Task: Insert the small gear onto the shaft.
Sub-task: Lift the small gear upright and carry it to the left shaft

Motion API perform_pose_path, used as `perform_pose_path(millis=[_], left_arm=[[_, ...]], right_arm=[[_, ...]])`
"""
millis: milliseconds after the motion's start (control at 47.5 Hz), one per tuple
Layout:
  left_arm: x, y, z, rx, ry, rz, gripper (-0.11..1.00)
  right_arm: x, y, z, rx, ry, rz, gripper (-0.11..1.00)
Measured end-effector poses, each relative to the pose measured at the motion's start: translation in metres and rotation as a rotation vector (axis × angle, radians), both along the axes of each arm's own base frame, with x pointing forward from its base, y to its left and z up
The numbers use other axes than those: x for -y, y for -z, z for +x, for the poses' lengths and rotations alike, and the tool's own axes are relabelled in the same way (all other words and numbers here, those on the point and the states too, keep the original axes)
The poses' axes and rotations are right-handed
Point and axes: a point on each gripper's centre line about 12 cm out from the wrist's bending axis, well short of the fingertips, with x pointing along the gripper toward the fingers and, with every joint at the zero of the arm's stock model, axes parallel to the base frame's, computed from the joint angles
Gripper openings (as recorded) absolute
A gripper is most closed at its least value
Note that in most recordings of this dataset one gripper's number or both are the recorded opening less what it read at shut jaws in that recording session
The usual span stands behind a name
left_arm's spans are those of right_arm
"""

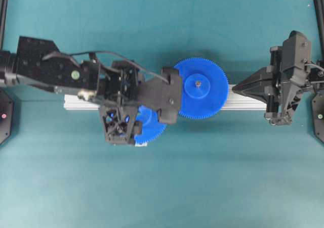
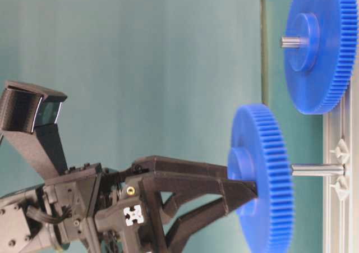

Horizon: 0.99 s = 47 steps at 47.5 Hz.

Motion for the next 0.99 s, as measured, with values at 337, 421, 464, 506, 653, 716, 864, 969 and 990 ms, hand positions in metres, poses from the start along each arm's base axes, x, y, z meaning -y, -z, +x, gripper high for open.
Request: perform_pose_path(millis=[337, 421, 464, 506, 653, 716, 864, 969, 990], left_arm=[[-0.005, -0.001, 0.0, 0.001, -0.008, 0.002, 0.69], [-0.005, -0.001, 0.0, 0.001, -0.008, 0.002, 0.69], [-0.004, -0.001, 0.0, 0.001, -0.005, 0.002, 0.69], [-0.005, -0.001, 0.0, 0.001, -0.007, 0.002, 0.69], [-0.009, -0.003, 0.001, 0.008, -0.014, 0.004, 0.69], [-0.011, -0.003, 0.002, 0.009, -0.014, 0.006, 0.69], [-0.016, -0.003, 0.002, 0.009, -0.01, 0.016, 0.69], [-0.018, -0.003, 0.002, 0.009, -0.009, 0.017, 0.69], [-0.017, -0.002, 0.002, 0.007, -0.011, 0.014, 0.69]], right_arm=[[0.0, 0.0, 0.0, -0.002, 0.0, 0.0, 0.04], [0.0, 0.001, 0.0, -0.003, 0.0, 0.0, 0.04], [0.0, 0.0, 0.0, -0.002, 0.0, 0.0, 0.04], [0.0, 0.001, 0.0, -0.003, 0.001, 0.0, 0.04], [0.0, 0.001, 0.0, -0.003, 0.0, 0.0, 0.04], [0.0, 0.0, 0.0, -0.002, 0.001, 0.0, 0.04], [0.0, 0.0, 0.0, -0.002, 0.0, 0.0, 0.04], [0.0, 0.0, 0.0, -0.002, 0.001, 0.0, 0.04], [0.0, 0.001, 0.0, -0.003, 0.0, 0.0, 0.04]])
